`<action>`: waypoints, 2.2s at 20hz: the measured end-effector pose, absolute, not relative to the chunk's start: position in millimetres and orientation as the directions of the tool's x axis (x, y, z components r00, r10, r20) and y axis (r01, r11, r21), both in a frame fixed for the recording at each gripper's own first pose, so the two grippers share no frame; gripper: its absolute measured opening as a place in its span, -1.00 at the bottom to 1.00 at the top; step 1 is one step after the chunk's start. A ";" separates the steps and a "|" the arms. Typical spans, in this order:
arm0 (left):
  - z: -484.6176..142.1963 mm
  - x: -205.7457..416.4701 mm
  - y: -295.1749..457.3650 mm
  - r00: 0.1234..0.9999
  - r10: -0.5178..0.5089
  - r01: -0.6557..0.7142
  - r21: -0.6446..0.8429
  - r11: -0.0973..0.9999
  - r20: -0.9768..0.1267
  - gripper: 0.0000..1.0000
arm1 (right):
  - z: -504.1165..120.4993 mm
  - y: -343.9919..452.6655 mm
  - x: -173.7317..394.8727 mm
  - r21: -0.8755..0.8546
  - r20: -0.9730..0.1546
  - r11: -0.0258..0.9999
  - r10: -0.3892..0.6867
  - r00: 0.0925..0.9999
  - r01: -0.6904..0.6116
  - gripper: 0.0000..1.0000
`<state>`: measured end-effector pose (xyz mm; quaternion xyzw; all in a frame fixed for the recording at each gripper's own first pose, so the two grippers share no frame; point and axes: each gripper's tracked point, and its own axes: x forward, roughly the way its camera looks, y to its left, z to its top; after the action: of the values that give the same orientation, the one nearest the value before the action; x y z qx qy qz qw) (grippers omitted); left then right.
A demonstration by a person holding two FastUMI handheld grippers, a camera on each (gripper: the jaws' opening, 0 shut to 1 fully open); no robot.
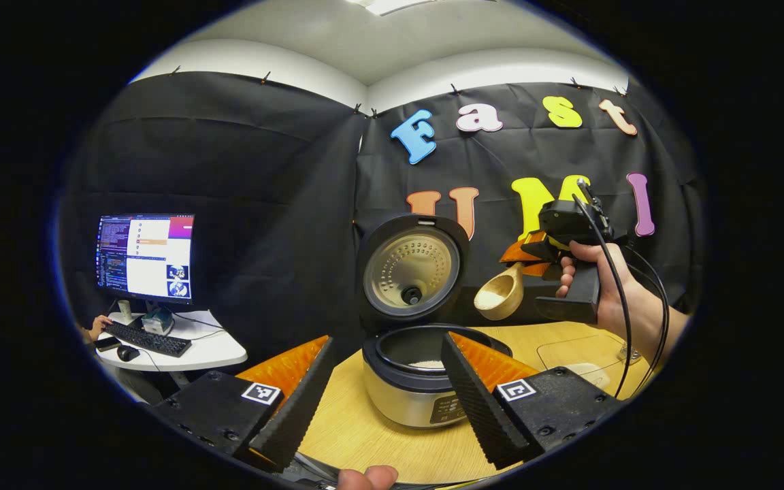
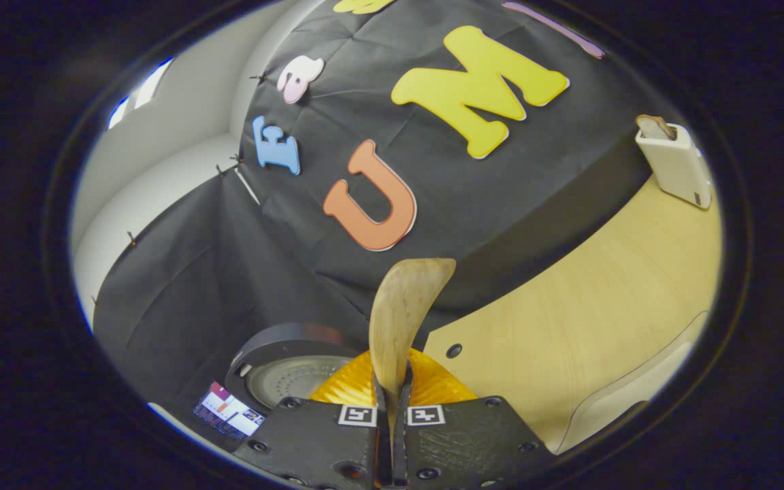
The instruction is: Close the left gripper, press the button to open the rice cooker; take a wooden spoon from the chopstick holder with the right hand, scoop a spoonful of rice and pour it into the rice cooker, then put the wooden spoon back into the chopstick holder.
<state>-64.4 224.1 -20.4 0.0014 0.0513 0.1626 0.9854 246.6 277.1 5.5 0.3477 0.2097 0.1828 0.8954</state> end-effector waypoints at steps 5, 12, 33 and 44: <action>-26.9 -65.5 234.4 0.937 0.330 -0.330 0.014 0.944 -0.114 0.98 | -7.4 301.8 252.4 0.584 -0.275 0.778 0.459 0.845 -0.232 -0.96; -28.6 -64.8 235.8 0.934 0.337 -0.339 0.007 0.941 -0.122 0.98 | 4.5 330.5 251.3 0.384 -0.237 0.859 0.446 0.863 -0.339 -0.96; -6.1 -77.7 243.7 0.927 0.370 -0.369 0.029 0.929 -0.067 0.98 | 35.6 392.0 211.0 -0.245 -0.023 0.858 0.461 0.887 -0.452 -0.96; 10.0 -74.0 223.7 0.938 0.344 -0.344 -0.016 0.939 -0.035 0.98 | 56.1 342.8 201.3 -0.003 -0.046 0.877 0.480 0.876 -0.480 -0.96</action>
<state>-74.0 223.7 10.0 -0.0111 0.0158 0.1747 0.9844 201.3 342.8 56.1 -0.0073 0.0220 0.2479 0.9685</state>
